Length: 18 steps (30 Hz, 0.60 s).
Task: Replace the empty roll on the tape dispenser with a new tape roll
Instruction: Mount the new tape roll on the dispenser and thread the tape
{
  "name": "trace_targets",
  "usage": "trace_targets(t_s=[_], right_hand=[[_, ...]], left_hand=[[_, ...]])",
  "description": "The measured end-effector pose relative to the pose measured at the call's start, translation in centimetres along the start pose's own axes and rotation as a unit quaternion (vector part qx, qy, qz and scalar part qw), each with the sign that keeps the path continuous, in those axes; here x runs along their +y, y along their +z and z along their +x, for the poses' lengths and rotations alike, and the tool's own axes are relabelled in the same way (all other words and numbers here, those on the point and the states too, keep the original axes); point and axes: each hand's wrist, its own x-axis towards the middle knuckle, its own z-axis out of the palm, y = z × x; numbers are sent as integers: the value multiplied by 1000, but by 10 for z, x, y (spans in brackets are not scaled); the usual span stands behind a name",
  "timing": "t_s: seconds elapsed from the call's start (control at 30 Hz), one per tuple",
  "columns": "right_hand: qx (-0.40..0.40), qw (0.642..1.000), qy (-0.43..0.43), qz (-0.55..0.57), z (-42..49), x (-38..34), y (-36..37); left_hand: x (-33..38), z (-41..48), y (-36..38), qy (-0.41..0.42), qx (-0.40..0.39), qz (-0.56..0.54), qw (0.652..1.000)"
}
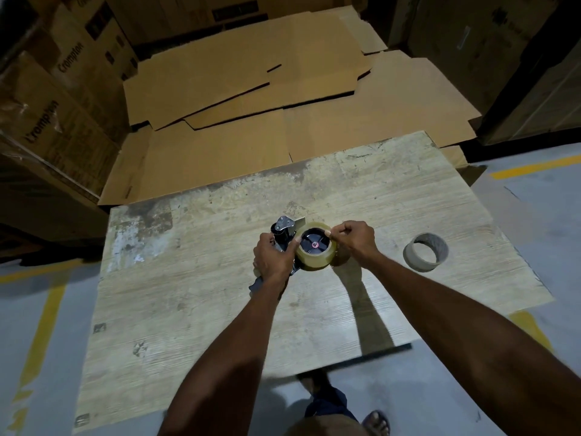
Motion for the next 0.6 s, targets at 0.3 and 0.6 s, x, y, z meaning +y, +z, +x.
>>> trace_targets(t_s=[0.3,0.6], right_hand=[[-15,988,-101,-116,-25,5,-3],[-73,943,-179,-271,-22,-2,13]], left_hand=[[-25,8,-36,90,-73,56,992],[-43,21,-49,195,-99,58,974]])
